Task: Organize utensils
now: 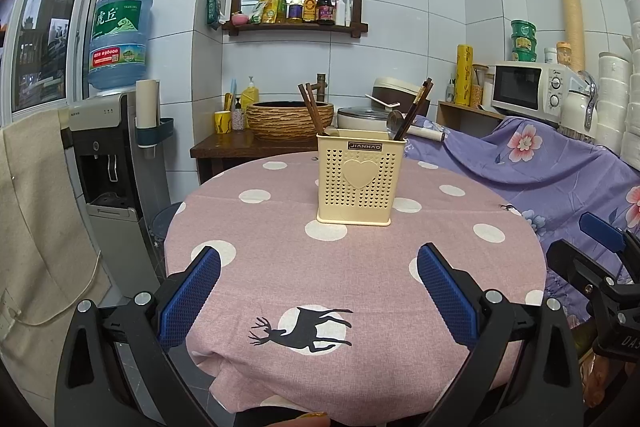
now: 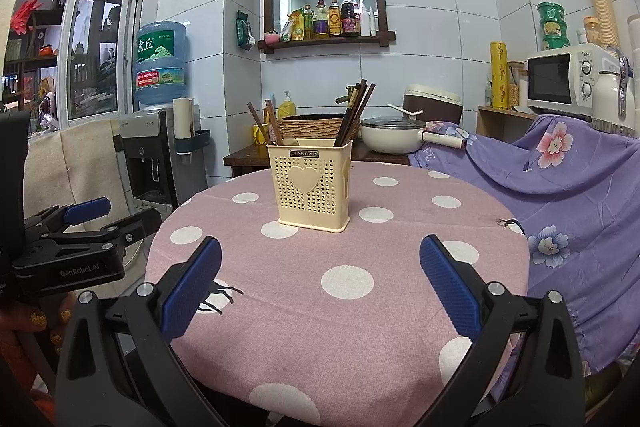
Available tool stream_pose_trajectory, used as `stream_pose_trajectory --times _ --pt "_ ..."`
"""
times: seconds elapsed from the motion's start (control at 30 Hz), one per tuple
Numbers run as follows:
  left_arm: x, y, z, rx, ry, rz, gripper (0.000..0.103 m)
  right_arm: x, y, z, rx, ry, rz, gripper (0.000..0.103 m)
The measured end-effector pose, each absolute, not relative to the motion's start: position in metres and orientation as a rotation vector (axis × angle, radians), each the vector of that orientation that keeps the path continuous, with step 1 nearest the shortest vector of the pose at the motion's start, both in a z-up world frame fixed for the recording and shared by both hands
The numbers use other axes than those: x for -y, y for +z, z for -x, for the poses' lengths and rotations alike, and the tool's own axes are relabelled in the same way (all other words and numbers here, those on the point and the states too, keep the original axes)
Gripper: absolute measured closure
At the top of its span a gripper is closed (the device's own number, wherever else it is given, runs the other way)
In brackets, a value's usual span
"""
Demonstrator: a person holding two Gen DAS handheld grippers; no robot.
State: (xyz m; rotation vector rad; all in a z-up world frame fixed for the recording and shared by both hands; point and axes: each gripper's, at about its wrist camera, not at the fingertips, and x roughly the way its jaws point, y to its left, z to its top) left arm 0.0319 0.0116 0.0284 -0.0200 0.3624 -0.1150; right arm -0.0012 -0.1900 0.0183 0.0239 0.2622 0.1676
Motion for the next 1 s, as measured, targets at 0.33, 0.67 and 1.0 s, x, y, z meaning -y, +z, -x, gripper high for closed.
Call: stream_pose_trajectory --times 0.33,0.67,1.0 --pt "-0.013 0.0279 -0.0309 -0.356 -0.124 0.025 0.006 0.1894 0.0168 0.0017 -0.265 0.168 -0.024 0.006" --pt "-0.0143 0.0268 -0.0296 -0.357 -0.129 0.019 0.006 0.1897 0.0171 0.0016 -0.264 0.168 -0.025 0.006" --pt "-0.0148 0.0272 -0.0302 -0.37 -0.123 0.012 0.006 0.1886 0.0154 0.0018 -0.266 0.163 -0.03 0.006"
